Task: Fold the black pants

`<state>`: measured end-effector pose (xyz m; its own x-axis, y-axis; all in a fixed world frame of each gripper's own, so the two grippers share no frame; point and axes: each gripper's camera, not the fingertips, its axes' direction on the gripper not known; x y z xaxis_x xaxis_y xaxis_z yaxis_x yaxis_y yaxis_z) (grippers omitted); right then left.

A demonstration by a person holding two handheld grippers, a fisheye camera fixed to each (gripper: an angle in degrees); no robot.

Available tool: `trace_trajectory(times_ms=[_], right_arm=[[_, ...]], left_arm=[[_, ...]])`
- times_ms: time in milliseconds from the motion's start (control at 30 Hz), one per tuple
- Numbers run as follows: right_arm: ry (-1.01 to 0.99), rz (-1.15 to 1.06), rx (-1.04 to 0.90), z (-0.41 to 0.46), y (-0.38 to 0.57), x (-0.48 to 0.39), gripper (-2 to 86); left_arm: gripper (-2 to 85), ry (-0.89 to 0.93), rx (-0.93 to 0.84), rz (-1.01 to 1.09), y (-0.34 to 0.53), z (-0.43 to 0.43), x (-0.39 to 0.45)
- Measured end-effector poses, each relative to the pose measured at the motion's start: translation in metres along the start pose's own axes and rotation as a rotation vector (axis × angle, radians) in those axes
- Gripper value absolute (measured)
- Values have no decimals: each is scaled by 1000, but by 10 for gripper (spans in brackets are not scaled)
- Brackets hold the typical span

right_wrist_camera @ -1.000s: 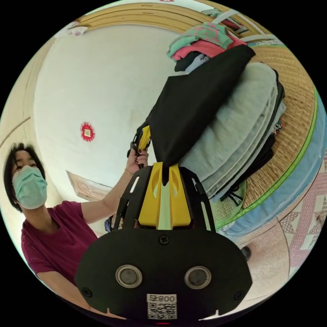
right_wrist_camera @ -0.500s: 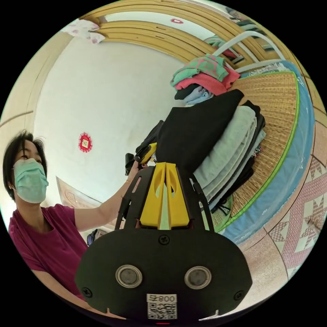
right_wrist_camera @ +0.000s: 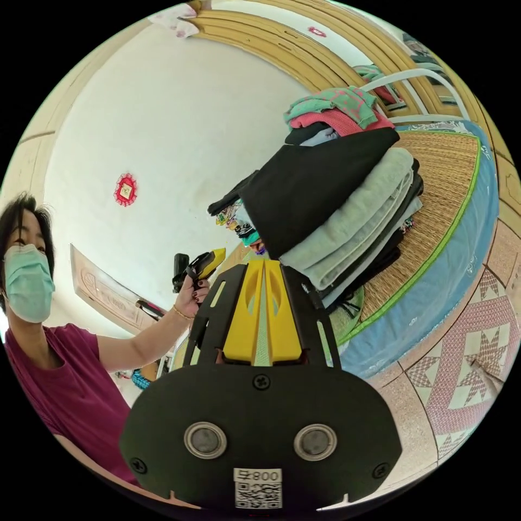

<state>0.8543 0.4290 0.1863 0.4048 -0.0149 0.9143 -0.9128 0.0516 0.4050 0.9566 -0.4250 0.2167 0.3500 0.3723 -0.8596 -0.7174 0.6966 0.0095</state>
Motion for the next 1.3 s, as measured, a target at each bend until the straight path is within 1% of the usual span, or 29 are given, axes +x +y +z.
trace_trajectory(times_ms=[67,100,167,200,267,300,333,367,400,433,467,500,533,567,600,633,767,800,867,933,967,1033,1133,1300], right_arm=[[-16,-37,-9,-11,2,-67,0],[-22,-50,-10,-15,2,-86,0],[-27,-110,-2,-38,5,-171,1],[-22,-128,-2,-45,6,-194,1],[28,-194,6,-75,9,-293,1],[42,-213,10,-83,9,-319,1],[69,-262,26,-101,8,-369,1],[108,-321,56,-120,7,-421,1],[132,-352,77,-131,6,-447,1],[186,-417,130,-153,5,-500,1],[253,-480,192,-175,6,-553,1],[288,-508,226,-185,6,-579,1],[352,-560,295,-204,9,-629,0],[400,-605,362,-221,12,-677,0],[416,-624,392,-228,14,-698,0],[440,-660,449,-242,18,-740,0],[498,-718,603,-271,29,-864,1],[506,-720,623,-275,30,-880,1],[519,-735,676,-287,30,-940,0],[526,-743,685,-296,26,-983,0],[537,-744,693,-302,23,-1010,0],[555,-745,718,-311,20,-1049,0],[590,-743,763,-326,15,-1110,0],[668,-747,824,-344,5,-1200,0]], left_arm=[[1,-4,-26,-3,29,-10,30],[1,0,-37,1,50,-18,53],[1,-8,-52,9,82,-31,94],[1,-12,-53,27,103,-40,124],[1,-26,-49,63,134,-53,171],[1,-54,-37,90,154,-63,202],[1,-94,-18,115,173,-72,234],[1,-117,-8,131,181,-77,249],[0,-169,13,172,196,-86,280],[0,-235,44,223,208,-96,314],[0,-269,64,247,212,-101,330],[0,-332,116,299,221,-111,363],[0,-380,173,361,228,-119,396],[0,-399,199,397,231,-123,413],[0,-426,245,463,237,-129,444],[0,-430,285,516,241,-133,474],[1,-357,340,678,257,-136,556],[1,-318,339,718,262,-132,579],[1,-235,327,761,270,-124,611],[1,-98,283,830,281,-106,650],[2,-64,271,841,284,-101,660],[3,63,233,876,292,-82,698],[4,169,187,923,301,-59,746],[15,219,116,1000,312,-19,822]])
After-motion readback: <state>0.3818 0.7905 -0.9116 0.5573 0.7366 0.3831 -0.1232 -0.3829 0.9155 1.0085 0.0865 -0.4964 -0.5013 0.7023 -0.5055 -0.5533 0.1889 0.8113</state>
